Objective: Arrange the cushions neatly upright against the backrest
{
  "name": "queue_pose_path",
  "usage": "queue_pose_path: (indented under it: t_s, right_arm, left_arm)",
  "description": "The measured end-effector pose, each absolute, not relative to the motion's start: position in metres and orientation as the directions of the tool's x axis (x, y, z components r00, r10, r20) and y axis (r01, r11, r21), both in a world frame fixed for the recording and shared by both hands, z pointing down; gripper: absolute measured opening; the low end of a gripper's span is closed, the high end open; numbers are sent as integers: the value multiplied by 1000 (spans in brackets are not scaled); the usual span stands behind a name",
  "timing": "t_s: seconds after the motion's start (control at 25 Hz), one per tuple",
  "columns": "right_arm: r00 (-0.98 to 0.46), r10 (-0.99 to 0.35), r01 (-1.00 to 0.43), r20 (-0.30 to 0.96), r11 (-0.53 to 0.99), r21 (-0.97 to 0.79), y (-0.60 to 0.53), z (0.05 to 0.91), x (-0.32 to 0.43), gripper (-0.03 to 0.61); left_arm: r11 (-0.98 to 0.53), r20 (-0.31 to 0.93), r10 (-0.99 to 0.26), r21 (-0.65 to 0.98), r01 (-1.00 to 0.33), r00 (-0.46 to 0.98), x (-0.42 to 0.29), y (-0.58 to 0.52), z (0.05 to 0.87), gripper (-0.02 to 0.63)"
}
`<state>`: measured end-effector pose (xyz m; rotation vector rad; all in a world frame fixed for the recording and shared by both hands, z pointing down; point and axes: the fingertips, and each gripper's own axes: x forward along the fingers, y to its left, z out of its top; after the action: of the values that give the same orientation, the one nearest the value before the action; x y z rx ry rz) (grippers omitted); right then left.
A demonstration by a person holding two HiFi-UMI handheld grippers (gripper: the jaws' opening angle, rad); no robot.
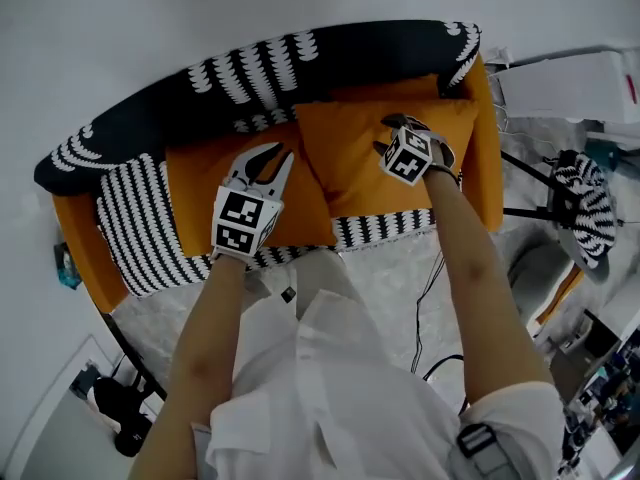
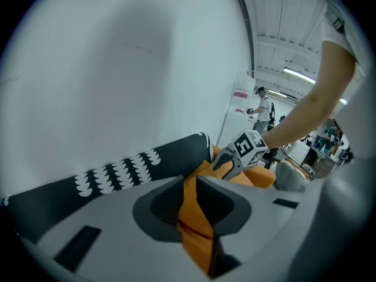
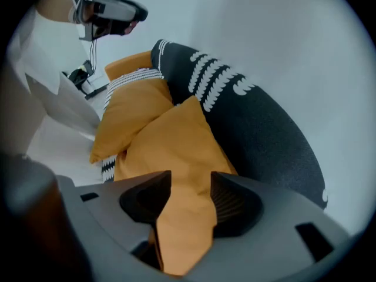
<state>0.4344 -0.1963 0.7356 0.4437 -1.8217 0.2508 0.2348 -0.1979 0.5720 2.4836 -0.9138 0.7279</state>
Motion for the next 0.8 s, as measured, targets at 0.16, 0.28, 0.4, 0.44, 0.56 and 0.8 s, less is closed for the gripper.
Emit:
queue_pose_path:
  t_s: [0.16, 0.28, 0.4, 0.44, 0.56, 0.8]
  right_arm:
    - [-170, -102, -304, 980, 952, 46, -202, 758, 444, 244]
    - [-126, -52, -228, 991, 973, 22, -199, 774, 447, 250]
    - [-91, -23, -190, 996, 982, 5, -195, 790, 447, 249]
    - [-82, -22, -184, 996, 983, 6, -193, 795, 447, 249]
    - [-64, -34, -188, 997, 982, 21, -192, 805, 449, 227]
    - [-38, -29, -186, 999, 982, 22, -190, 799, 450, 58]
  left_arm:
    - [-691, 599, -486, 183, -699, 637, 233, -204, 575, 78]
    - [-683, 604, -485, 189, -705, 632, 233, -203, 578, 78]
    - [-677, 610, -485, 191, -711, 626, 230, -204, 580, 78]
    - [-675, 612, -486, 191, -713, 624, 229, -204, 581, 78]
    - [-667, 616, -489, 191, -720, 617, 227, -205, 581, 78]
    - [-651, 609, -506, 195, -733, 611, 221, -204, 578, 78]
